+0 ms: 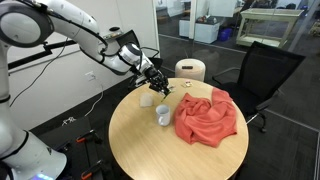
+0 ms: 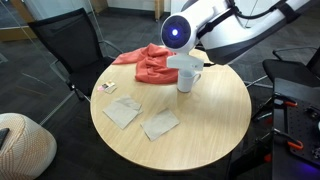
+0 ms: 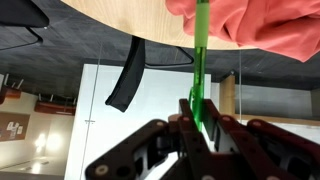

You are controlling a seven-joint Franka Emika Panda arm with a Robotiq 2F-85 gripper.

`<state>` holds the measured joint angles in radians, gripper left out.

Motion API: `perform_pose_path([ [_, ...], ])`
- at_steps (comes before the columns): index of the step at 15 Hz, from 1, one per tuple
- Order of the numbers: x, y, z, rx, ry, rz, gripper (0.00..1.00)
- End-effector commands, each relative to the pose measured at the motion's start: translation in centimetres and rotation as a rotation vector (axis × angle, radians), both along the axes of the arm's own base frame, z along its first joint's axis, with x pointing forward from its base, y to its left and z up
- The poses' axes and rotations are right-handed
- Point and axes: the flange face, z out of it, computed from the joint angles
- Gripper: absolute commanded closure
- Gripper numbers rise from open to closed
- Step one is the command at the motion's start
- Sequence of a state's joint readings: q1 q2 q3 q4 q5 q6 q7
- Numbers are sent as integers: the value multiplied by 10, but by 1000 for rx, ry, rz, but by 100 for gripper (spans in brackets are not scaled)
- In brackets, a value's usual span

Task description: Pick up the pen and put it in the cup

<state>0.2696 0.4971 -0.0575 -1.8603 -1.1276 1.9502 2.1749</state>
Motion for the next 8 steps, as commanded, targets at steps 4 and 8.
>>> perform_pose_path([
  [4,-2,-4,-28,-27,-30,-40,96],
  [8,-1,-6,-43,-22,-12,-48,96],
])
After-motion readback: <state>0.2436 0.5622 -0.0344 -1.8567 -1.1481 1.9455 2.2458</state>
